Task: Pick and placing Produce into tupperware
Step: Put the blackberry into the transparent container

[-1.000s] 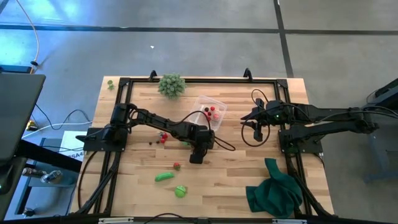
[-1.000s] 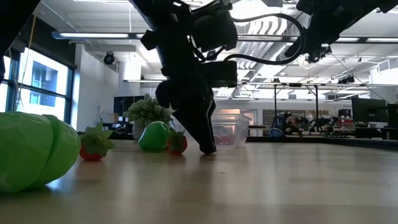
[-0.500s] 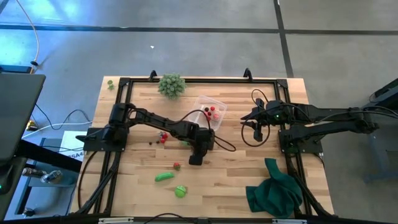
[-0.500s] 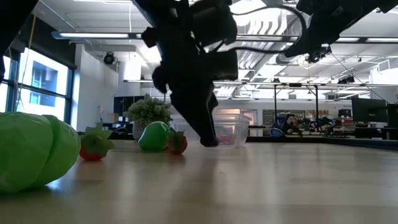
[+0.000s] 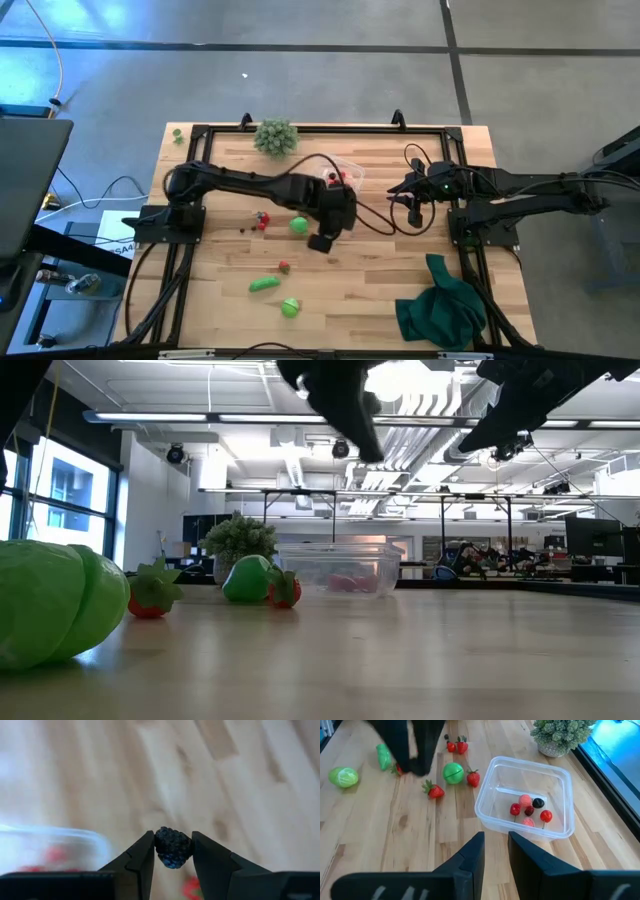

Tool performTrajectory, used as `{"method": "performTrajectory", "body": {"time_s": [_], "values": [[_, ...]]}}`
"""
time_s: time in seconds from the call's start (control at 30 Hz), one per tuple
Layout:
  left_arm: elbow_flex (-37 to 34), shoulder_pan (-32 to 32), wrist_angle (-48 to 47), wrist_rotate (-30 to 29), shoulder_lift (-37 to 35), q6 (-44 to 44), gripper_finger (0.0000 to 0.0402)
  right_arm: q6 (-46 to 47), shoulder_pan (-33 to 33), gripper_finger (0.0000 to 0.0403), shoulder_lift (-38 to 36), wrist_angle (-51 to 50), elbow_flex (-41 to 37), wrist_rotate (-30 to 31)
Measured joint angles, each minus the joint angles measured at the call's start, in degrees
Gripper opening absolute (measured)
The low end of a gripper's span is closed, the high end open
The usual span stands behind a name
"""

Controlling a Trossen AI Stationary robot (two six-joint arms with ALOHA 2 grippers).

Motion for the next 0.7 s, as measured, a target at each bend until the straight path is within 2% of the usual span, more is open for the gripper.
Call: {"method": "performTrajectory", "body": {"time_s": [0.1, 0.17, 0.27, 0.37, 0.5, 0.7], "values": [[6.00, 0.55, -7.24, -5.12, -0.74, 3.10, 0.0113, 0.00, 0.00, 0.0075, 0.00, -0.04, 0.00, 0.04], [9.91, 0.97, -8.66, -7.33, -1.01, 4.80, 0.0113, -0.01, 0.00, 0.0075, 0.00, -0.02, 0.00, 0.05], [14.38, 3.23, -14.01, -9.31, -1.77, 7.22, 0.0113, -0.02, 0.00, 0.0075, 0.00, -0.02, 0.00, 0.13], [17.26, 6.65, -15.22, -9.74, -2.34, 8.94, 0.0113, -0.01, 0.00, 0.0075, 0.00, -0.02, 0.00, 0.14], [18.11, 12.62, -15.73, -8.08, -2.91, 10.79, 0.0113, -0.02, -0.01, 0.0075, 0.00, -0.02, 0.00, 0.15], [14.78, 21.66, -12.47, 1.92, -2.38, 13.00, 0.0113, 0.00, 0.00, 0.0075, 0.00, 0.00, 0.00, 0.17]]}}
